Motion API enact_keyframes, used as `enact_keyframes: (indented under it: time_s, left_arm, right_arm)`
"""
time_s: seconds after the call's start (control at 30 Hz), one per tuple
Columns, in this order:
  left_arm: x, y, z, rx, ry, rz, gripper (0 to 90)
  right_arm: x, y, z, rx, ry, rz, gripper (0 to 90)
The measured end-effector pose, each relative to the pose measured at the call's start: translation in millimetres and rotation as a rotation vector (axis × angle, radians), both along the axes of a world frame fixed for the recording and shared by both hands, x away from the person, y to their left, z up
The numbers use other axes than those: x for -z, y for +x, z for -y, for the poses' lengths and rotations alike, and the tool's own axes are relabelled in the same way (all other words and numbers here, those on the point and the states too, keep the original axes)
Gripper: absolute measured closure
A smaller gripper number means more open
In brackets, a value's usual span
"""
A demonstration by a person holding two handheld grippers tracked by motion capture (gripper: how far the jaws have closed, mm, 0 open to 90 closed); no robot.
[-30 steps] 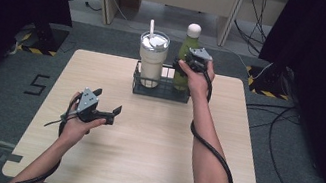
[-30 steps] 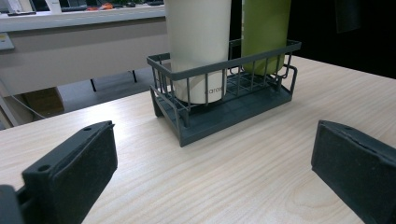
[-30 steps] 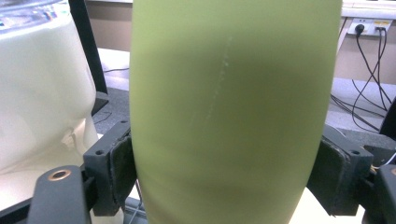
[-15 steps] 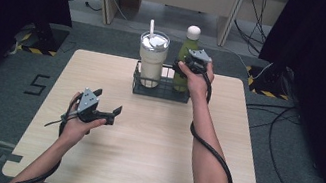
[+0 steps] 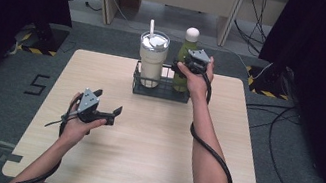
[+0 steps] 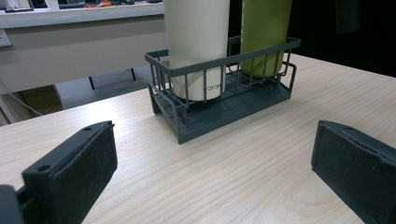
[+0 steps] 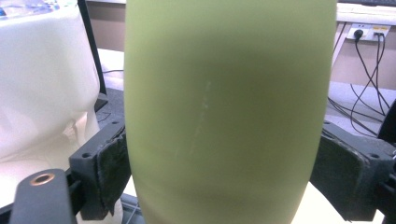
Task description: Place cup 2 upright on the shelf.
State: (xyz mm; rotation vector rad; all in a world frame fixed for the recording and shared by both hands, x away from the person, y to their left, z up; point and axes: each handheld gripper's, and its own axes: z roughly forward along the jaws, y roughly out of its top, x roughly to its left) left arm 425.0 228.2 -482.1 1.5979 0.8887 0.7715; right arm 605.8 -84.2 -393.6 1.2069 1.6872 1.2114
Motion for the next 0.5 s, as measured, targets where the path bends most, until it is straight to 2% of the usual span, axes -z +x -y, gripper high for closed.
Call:
enact_keyframes:
  time_s: [0.2,0.5]
  left_arm:
    - [0.0,0.0,0.2,0.0,0.0,-0.001,0.0]
    - [0.0,-0.2,1.5,0.002,0.001,-0.001,0.0]
  right_arm:
    - [2.0,-3.5,1.7,-0.017,0.002,-0.004,10.0]
    - [0.6,-9.4,4.5,-0.026,0.002,0.002,9.5]
